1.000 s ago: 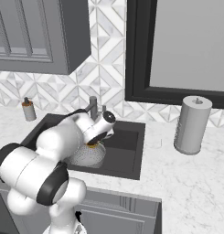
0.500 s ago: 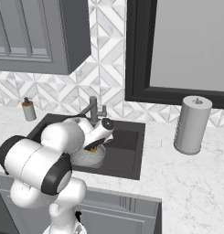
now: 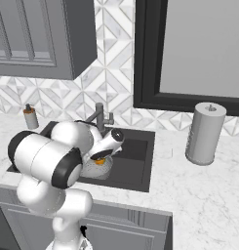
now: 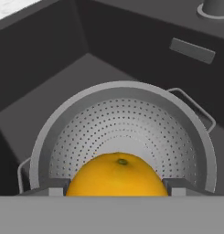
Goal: Put the colander in the sink, put the orange in the colander, and turn on the sink faucet and pour water over the colander.
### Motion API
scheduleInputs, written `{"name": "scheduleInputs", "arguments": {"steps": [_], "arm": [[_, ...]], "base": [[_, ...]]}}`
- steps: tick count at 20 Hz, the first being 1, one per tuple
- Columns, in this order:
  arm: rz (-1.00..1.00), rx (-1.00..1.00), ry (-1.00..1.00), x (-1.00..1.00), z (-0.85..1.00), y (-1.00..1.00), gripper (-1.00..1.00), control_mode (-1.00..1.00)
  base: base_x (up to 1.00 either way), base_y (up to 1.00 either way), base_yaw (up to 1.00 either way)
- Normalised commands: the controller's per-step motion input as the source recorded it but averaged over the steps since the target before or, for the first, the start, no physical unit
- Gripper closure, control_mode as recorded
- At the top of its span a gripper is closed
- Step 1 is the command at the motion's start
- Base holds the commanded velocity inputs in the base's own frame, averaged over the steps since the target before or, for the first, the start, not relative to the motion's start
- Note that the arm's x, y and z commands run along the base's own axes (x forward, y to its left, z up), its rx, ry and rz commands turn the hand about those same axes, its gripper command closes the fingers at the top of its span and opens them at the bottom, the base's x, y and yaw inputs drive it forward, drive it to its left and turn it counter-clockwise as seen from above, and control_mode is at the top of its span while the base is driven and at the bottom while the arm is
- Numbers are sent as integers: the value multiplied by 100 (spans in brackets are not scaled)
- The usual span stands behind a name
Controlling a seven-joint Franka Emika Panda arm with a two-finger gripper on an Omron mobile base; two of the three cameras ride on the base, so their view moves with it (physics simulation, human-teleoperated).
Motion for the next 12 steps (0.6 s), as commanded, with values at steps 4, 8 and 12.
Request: {"name": "scheduleInputs", "arguments": {"steps": [4,8,12], "arm": [[4,0,0,11,-10,-10,100,-100],[0,0,0,3,-2,-2,100,-100],[0,0,0,0,-3,0,100,-100]], "base": [[0,0,0],[0,0,0],[0,0,0]]}}
